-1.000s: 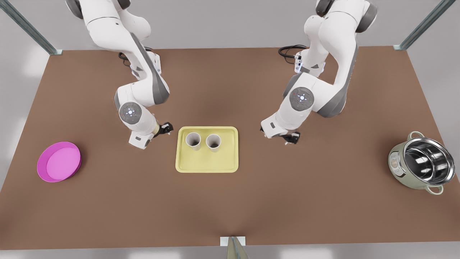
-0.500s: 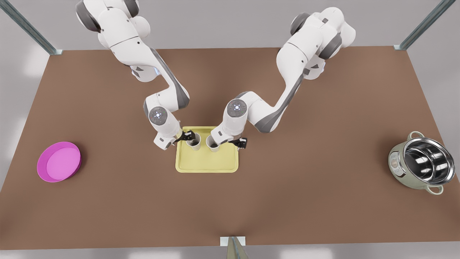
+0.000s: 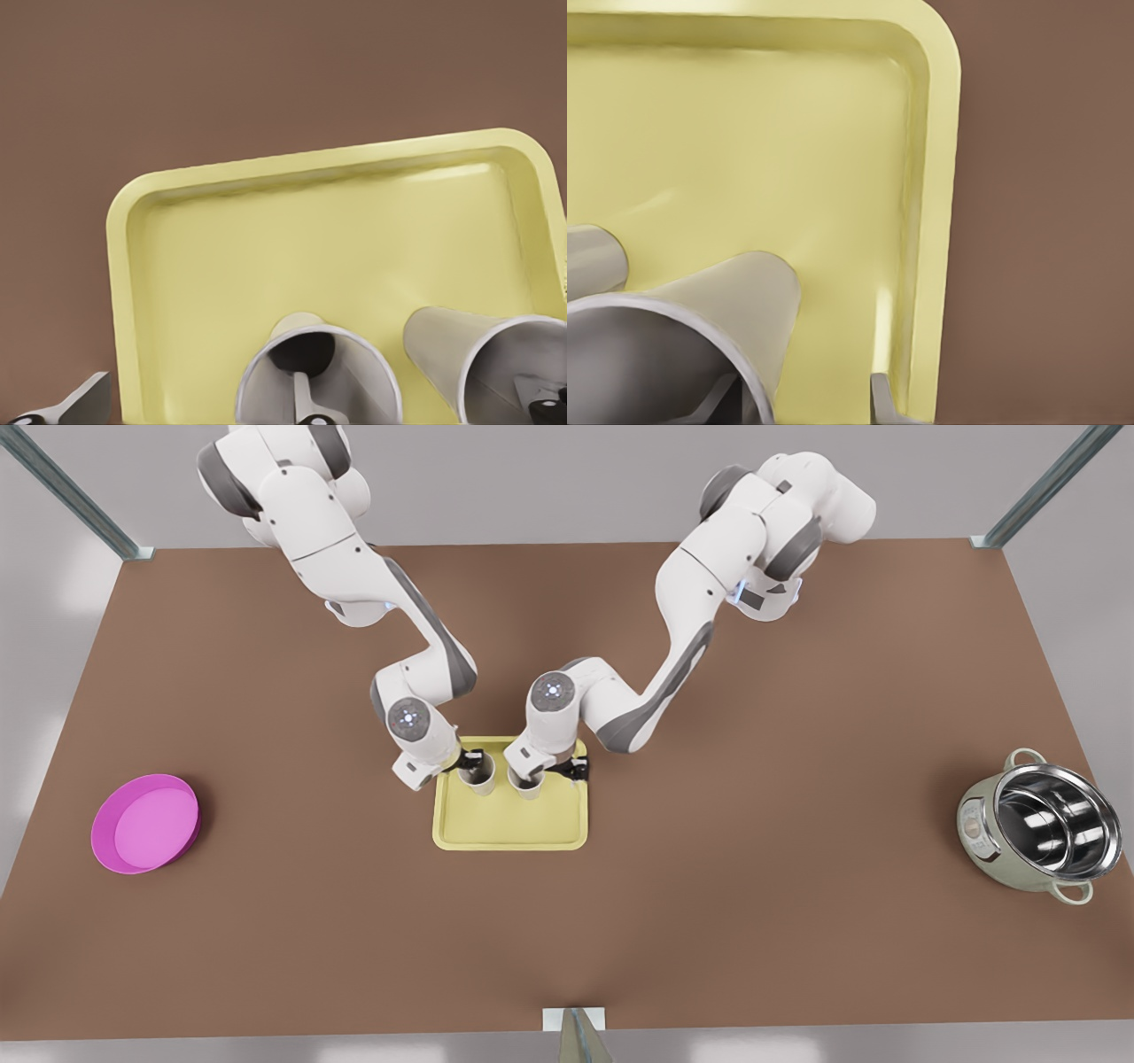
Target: Use the left arm to pick up the white IKEA cup from the tray and place it on the middle-left position; use the right arm to pick up the white IKEA cup from the tray and place it on the middle-right position
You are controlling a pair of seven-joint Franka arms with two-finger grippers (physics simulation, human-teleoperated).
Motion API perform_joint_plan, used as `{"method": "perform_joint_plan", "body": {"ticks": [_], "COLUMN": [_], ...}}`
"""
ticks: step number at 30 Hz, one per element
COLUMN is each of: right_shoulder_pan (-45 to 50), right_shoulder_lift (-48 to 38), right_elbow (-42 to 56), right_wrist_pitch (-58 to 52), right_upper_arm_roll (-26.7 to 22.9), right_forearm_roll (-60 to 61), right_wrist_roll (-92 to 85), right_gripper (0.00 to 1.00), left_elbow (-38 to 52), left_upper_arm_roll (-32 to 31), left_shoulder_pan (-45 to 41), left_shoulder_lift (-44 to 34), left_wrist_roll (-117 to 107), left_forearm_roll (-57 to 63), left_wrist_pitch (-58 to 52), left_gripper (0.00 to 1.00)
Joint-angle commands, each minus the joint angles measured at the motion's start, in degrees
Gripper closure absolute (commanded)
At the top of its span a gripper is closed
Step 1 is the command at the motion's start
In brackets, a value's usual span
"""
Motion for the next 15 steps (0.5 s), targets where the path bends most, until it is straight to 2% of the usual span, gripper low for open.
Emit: {"method": "perform_joint_plan", "body": {"ticks": [1,7,8,10,11,15], "right_shoulder_pan": [0.0,-0.1,-0.1,0.0,0.0,-0.1], "right_shoulder_lift": [0.2,0.7,0.7,0.7,0.7,0.7], "right_elbow": [0.0,0.4,0.7,0.8,0.9,1.2], "right_wrist_pitch": [0.0,0.0,0.0,0.1,0.2,0.2], "right_upper_arm_roll": [0.1,0.0,0.0,0.6,0.7,0.8], "right_forearm_roll": [0.1,0.1,0.1,0.1,0.1,0.1], "right_wrist_roll": [4.1,4.3,4.7,4.8,4.8,4.8], "right_gripper": [0.38,0.57,0.59,0.63,0.67,0.78], "left_elbow": [0.0,0.2,0.3,0.5,0.5,0.6], "left_upper_arm_roll": [0.0,0.1,0.1,0.1,0.1,0.1], "left_shoulder_pan": [-0.2,-0.9,-0.9,-0.8,-0.8,-0.7], "left_shoulder_lift": [0.5,3.9,4.1,4.0,4.0,3.5], "left_wrist_roll": [-10.1,-10.9,-11.0,-10.9,-10.9,-10.9], "left_forearm_roll": [0.2,0.2,0.2,0.1,0.0,-0.3], "left_wrist_pitch": [1.6,5.8,5.8,5.8,5.8,5.2], "left_gripper": [0.00,0.01,0.07,0.34,0.55,0.79]}}
